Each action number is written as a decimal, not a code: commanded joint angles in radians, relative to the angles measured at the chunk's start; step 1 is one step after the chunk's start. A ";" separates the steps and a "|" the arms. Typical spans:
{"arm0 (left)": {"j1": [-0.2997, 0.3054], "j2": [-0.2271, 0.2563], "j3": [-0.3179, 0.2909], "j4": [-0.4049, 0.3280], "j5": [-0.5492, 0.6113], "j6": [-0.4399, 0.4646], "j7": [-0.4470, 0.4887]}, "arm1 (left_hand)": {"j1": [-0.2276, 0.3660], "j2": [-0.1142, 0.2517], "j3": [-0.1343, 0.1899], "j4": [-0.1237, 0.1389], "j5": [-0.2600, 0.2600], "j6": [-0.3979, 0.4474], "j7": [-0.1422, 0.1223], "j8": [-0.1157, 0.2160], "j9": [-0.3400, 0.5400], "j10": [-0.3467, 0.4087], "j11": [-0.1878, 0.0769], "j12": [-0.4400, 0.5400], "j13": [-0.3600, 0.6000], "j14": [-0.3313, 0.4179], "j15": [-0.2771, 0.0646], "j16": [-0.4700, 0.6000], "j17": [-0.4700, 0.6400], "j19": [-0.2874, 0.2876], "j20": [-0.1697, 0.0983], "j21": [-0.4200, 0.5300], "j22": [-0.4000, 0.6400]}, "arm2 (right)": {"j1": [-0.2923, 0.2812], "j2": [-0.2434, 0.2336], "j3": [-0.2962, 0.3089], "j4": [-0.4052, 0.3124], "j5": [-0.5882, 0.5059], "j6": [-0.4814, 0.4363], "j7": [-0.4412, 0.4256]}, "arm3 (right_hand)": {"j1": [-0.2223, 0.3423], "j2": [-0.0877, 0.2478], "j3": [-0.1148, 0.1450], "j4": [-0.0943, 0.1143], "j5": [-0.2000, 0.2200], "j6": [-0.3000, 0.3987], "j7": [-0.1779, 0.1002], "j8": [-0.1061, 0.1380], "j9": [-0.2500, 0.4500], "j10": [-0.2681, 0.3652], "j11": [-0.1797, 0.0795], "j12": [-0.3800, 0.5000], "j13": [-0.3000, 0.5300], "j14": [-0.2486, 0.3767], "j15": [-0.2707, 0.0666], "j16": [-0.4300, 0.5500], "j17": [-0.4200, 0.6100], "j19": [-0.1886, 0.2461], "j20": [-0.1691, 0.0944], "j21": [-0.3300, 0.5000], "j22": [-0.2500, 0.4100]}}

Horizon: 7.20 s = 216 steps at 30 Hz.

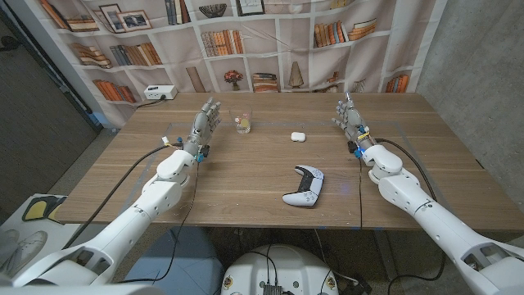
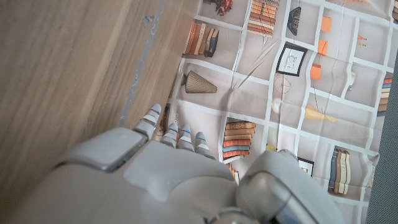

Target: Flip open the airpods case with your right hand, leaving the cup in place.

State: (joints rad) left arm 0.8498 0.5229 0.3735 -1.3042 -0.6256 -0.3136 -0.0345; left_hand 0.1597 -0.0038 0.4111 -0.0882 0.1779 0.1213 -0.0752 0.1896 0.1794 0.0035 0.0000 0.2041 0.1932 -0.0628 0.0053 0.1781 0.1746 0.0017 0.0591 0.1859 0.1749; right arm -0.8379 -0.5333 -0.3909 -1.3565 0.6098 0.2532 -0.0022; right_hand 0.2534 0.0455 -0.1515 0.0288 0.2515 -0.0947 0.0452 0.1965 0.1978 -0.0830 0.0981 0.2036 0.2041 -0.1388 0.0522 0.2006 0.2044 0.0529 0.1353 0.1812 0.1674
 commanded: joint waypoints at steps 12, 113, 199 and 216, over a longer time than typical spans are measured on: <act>0.007 -0.025 0.023 0.009 0.033 -0.031 0.024 | 0.006 0.003 0.004 -0.007 0.004 -0.001 0.000 0.000 0.004 0.010 -0.003 0.011 0.002 -0.005 -0.001 0.006 0.003 0.000 0.001 0.007 0.001 | 0.030 -0.040 -0.017 -0.010 -0.051 -0.051 -0.002 | 0.051 0.005 0.009 -0.028 -0.006 -0.019 0.007 0.004 0.003 -0.013 0.008 -0.003 0.002 -0.023 0.005 -0.001 0.003 -0.017 0.005 0.001 0.003; 0.110 -0.021 0.017 -0.110 0.061 -0.107 0.061 | 0.000 0.006 0.000 -0.023 0.003 0.042 -0.001 0.005 0.004 0.032 -0.001 0.016 0.003 -0.003 0.000 0.006 0.003 0.006 -0.007 0.008 0.001 | -0.026 -0.102 -0.102 -0.536 -0.245 -0.719 -0.447 | 0.194 0.002 0.054 -0.125 -0.053 -0.046 -0.028 0.012 0.007 0.120 0.043 0.048 0.015 -0.005 0.080 0.011 0.008 0.000 0.078 0.005 0.005; 0.198 0.032 -0.016 -0.203 0.053 -0.130 0.054 | -0.003 0.012 -0.001 -0.034 0.003 0.034 0.001 0.000 0.004 0.028 0.004 0.012 0.003 -0.006 0.005 0.005 0.003 0.002 -0.009 0.006 0.001 | 0.124 -0.003 -0.338 -0.696 -0.487 -1.250 -0.551 | 0.190 0.014 0.063 -0.128 -0.058 -0.072 -0.013 0.009 0.009 0.175 0.074 0.055 0.026 0.006 0.105 0.019 0.010 0.012 0.077 0.011 0.006; 0.209 0.032 -0.020 -0.212 0.048 -0.130 0.060 | -0.005 0.012 -0.002 -0.035 0.003 0.034 -0.001 0.000 0.004 0.028 0.005 0.012 0.003 -0.007 0.007 0.005 0.003 0.001 -0.009 0.006 0.001 | 0.194 0.027 -0.410 -0.685 -0.532 -1.396 -0.538 | 0.193 0.018 0.067 -0.131 -0.059 -0.063 -0.008 0.013 0.008 0.205 0.079 0.064 0.028 0.017 0.113 0.024 0.009 0.014 0.077 0.012 0.006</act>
State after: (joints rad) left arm 1.0516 0.5568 0.3561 -1.5128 -0.5721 -0.4403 0.0223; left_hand 0.1544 0.0015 0.4067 -0.1201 0.1778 0.1553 -0.0767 0.1896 0.1790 0.0301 0.0020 0.2148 0.1927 -0.0666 0.0092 0.1780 0.1743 0.0054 0.0553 0.1859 0.1724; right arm -0.6955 -0.5285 -0.7504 -2.0489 0.1014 -1.0539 -0.5505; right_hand 0.4451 0.0558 -0.0878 -0.0981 0.1922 -0.1570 0.0359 0.2035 0.2021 0.1090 0.1736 0.2585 0.2311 -0.1278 0.1555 0.2190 0.2114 0.0617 0.2088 0.1887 0.1698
